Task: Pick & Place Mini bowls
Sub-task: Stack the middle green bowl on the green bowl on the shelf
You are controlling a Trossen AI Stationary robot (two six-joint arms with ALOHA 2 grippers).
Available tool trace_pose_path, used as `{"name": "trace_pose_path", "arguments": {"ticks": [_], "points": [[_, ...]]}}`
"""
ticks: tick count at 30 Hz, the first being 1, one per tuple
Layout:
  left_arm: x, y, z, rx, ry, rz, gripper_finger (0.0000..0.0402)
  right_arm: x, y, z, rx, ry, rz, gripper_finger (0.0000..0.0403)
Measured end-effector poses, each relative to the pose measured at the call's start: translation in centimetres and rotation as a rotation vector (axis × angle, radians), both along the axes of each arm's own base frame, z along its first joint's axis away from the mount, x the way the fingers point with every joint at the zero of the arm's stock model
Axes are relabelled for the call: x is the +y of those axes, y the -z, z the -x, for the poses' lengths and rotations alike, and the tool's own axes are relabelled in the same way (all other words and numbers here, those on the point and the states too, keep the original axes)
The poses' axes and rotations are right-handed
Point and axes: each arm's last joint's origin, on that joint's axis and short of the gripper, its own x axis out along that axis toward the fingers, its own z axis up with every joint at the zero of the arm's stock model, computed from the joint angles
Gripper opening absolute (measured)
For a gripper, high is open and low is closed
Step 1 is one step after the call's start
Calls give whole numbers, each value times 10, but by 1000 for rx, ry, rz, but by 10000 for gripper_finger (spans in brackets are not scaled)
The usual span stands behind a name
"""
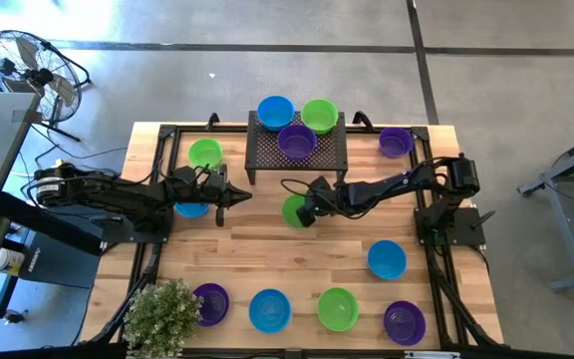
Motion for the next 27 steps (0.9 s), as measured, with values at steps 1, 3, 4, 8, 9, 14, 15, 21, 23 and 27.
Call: {"name": "trace_pose_path", "arguments": {"ticks": [1,3,4,8,9,14,15,21,23,27], "points": [[0,0,0,0,0,0,0,0,-3,-1,-5,-14,1,11],[0,0,0,0,0,0,0,0,-11,-2,-20,-43,15,5],[0,0,0,0,0,0,0,0,-15,-2,-28,-62,21,3],[0,0,0,3,0,1,0,-1,-29,0,-41,-118,15,3],[0,0,0,4,0,1,0,-2,-32,1,-49,-132,11,3],[0,1,0,7,1,5,0,-4,-55,8,-102,-213,-21,3],[0,1,0,7,0,6,0,-5,-62,11,-118,-233,-22,2],[0,1,0,7,0,6,0,-19,-118,31,-195,-289,41,2],[0,1,0,6,0,6,0,-28,-142,37,-181,-290,70,2],[0,1,0,6,-3,6,0,-61,-190,45,-103,-259,144,2]]}}
